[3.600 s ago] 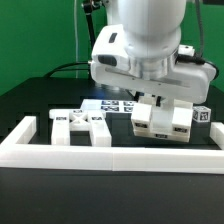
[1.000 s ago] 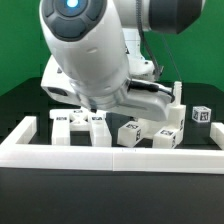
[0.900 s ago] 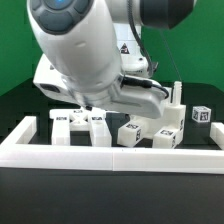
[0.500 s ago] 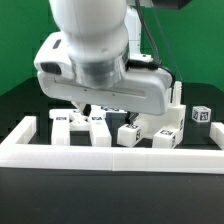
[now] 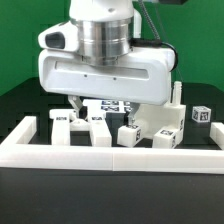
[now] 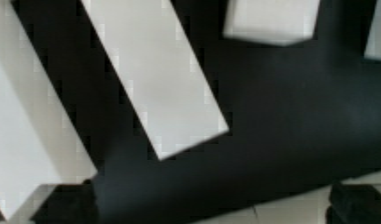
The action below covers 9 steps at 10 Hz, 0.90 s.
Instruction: Assemble chair
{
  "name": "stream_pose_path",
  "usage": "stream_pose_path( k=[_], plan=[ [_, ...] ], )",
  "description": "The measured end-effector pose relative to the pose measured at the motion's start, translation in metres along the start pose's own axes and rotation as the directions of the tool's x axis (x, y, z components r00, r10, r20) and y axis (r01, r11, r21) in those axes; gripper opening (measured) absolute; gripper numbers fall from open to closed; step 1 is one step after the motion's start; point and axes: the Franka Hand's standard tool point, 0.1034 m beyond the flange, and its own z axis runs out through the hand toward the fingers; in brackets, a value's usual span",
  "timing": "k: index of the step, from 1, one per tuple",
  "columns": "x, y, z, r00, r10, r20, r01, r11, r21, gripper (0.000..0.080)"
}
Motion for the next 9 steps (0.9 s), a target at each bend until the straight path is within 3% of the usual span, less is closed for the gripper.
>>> stream_pose_path(
  k=[2, 4, 6, 7, 9],
  plan=[
    [0.002, 0.004, 0.001, 0.991, -0.036, -0.128, 0.036, 0.999, -0.006, 0.0649],
    [-0.015, 0.020, 0.000, 0.973, -0.146, -0.177, 0.144, 0.989, -0.026, 0.0649],
    [-0.016, 0.033, -0.003, 0.929, -0.308, -0.204, 0.300, 0.952, -0.067, 0.0649],
    [-0.020, 0.040, -0.003, 0.926, -0.324, -0.193, 0.318, 0.946, -0.066, 0.0649],
    [-0.020, 0.038, -0.001, 0.930, -0.313, -0.193, 0.306, 0.950, -0.065, 0.0649]
  ],
)
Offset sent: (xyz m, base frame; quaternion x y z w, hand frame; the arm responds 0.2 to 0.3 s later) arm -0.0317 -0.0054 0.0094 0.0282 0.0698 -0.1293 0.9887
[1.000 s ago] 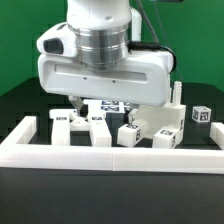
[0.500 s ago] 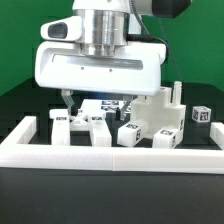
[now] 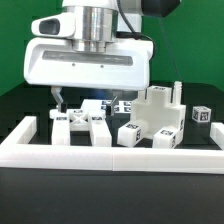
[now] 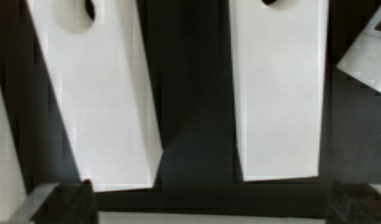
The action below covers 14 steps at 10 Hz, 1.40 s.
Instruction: Assemble chair
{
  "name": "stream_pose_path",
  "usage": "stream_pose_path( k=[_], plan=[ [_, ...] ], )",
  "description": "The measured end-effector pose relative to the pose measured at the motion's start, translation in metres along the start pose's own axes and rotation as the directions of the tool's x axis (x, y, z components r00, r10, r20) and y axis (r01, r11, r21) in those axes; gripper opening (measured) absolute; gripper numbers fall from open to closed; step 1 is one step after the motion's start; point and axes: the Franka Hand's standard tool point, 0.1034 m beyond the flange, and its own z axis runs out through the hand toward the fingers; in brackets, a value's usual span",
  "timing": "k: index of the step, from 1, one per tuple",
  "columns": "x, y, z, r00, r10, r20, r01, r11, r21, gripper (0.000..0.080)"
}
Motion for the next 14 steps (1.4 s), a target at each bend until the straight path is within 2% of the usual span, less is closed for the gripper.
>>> stream_pose_path(
  k=[2, 3, 6, 11, 13, 14],
  plan=[
    [0.000, 0.001, 0.000, 1.000, -0.003, 0.000, 0.003, 1.000, 0.000, 0.0649],
    [-0.004, 0.001, -0.001, 0.998, -0.064, 0.003, 0.064, 0.998, 0.003, 0.0649],
    [-0.007, 0.000, 0.000, 0.979, -0.204, 0.006, 0.203, 0.979, 0.032, 0.0649],
    [-0.008, -0.001, 0.001, 0.978, -0.207, 0.009, 0.206, 0.978, 0.032, 0.0649],
    [-0.014, -0.015, 0.005, 0.981, -0.193, 0.022, 0.192, 0.980, 0.046, 0.0649],
    [-0.015, -0.016, 0.009, 0.981, -0.195, 0.027, 0.193, 0.980, 0.047, 0.0649]
  ],
)
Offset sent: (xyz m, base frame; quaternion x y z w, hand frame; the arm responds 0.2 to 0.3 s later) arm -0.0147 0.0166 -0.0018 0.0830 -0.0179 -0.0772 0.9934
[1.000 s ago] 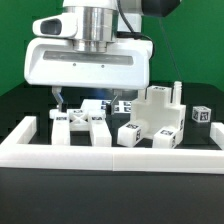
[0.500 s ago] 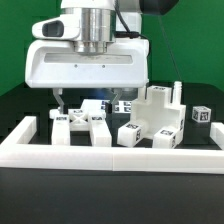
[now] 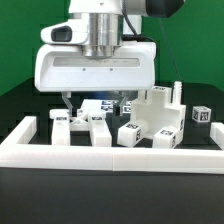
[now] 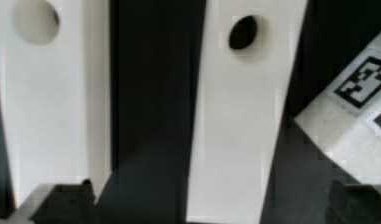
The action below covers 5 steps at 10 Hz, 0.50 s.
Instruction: Assemble chair
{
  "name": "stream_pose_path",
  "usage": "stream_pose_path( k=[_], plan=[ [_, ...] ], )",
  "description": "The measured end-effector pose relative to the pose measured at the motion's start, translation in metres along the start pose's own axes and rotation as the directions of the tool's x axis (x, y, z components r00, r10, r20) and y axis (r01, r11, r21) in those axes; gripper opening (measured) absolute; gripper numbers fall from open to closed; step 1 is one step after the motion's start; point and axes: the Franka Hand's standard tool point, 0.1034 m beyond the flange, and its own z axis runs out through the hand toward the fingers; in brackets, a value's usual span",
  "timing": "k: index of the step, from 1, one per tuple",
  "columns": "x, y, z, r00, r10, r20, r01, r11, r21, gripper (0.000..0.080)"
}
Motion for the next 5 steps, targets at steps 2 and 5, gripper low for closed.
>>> stream_pose_path(
  k=[2, 5],
  plan=[
    [-0.004, 0.002, 0.010, 1.000, 0.000, 0.003, 0.000, 1.000, -0.010, 0.0649],
    [-0.009, 0.000, 0.019, 1.000, -0.002, 0.012, 0.002, 1.000, -0.013, 0.0649]
  ],
)
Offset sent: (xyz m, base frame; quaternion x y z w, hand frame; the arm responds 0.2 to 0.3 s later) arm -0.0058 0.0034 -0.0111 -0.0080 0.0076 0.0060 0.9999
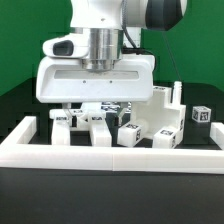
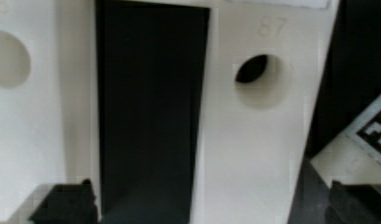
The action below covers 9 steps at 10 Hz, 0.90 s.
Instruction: Assemble chair
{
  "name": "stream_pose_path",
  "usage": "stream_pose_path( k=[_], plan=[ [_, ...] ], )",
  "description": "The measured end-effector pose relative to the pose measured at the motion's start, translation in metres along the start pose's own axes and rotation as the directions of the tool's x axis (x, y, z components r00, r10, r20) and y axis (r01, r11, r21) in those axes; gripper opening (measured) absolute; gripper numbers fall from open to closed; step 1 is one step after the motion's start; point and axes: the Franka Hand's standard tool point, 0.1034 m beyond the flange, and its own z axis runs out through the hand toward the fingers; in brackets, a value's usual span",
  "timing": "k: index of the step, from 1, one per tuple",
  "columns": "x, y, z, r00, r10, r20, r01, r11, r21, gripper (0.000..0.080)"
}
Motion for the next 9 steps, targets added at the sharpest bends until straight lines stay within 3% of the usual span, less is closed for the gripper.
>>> stream_pose_path(
  k=[9],
  plan=[
    [-0.0037, 0.0035, 0.0045, 1.000, 0.005, 0.007, -0.005, 1.000, -0.002, 0.0649]
  ],
)
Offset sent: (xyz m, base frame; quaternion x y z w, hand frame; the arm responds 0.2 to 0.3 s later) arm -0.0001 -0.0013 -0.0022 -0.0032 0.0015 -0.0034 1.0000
